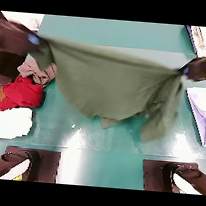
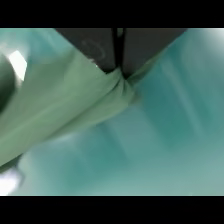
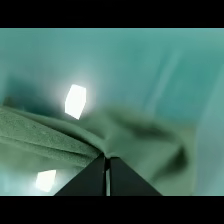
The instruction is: Fold the shirts.
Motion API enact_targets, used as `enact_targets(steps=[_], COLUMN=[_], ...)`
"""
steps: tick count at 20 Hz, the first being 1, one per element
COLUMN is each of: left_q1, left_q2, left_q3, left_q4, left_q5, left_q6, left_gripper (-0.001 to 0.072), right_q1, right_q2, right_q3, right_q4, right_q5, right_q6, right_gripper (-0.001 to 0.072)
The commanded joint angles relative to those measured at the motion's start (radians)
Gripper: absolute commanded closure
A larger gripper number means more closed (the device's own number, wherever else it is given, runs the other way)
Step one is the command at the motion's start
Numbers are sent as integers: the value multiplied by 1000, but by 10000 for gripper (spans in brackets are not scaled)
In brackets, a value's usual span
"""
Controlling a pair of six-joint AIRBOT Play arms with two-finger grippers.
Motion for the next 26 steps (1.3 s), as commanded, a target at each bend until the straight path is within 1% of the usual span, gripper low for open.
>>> enact_targets(steps=[1,4,5,6,7,8,9,10,11,13,14,16,17,18,20,21,22,24,26], left_q1=[1,1,1,1,1,1,1,1,2,27,42,53,48,42,21,7,-10,-48,-95], left_q2=[-173,-358,-406,-442,-463,-472,-473,-472,-472,-464,-447,-399,-372,-346,-317,-316,-316,-317,-317], left_q3=[-161,-171,-171,-171,-171,-171,-163,-144,-109,-47,-50,-130,-204,-297,-510,-597,-678,-781,-819], left_q4=[5,6,4,1,1,0,1,7,35,48,46,43,12,-64,-287,-362,-400,-419,-422], left_q5=[67,219,275,323,357,379,381,359,308,146,87,48,61,91,167,210,257,348,417], left_q6=[61,79,75,50,30,23,23,27,27,27,27,38,45,69,157,190,204,219,218], left_gripper=[683,683,683,682,610,276,39,53,52,52,53,53,53,53,53,53,53,52,53], right_q1=[-1,-1,-1,-2,-2,-2,-2,-6,-13,-30,-45,-75,-97,-120,-175,-204,-229,-265,-286], right_q2=[-112,-208,-240,-270,-304,-333,-361,-380,-391,-377,-347,-275,-228,-180,-92,-53,-19,37,76], right_q3=[-172,-222,-217,-202,-174,-138,-95,-52,-8,58,68,50,18,-20,-104,-146,-189,-256,-306], right_q4=[8,8,8,8,7,8,7,7,8,7,8,10,33,69,166,208,238,245,245], right_q5=[-117,-317,-368,-399,-418,-417,-411,-398,-368,-265,-202,-113,-80,-65,-67,-69,-75,-98,-111], right_q6=[6,8,13,22,40,47,46,46,46,40,1,-36,-58,-69,-82,-90,-93,-92,-92], right_gripper=[693,692,692,692,691,672,487,330,327,328,331,389,409,409,410,410,410,410,410])
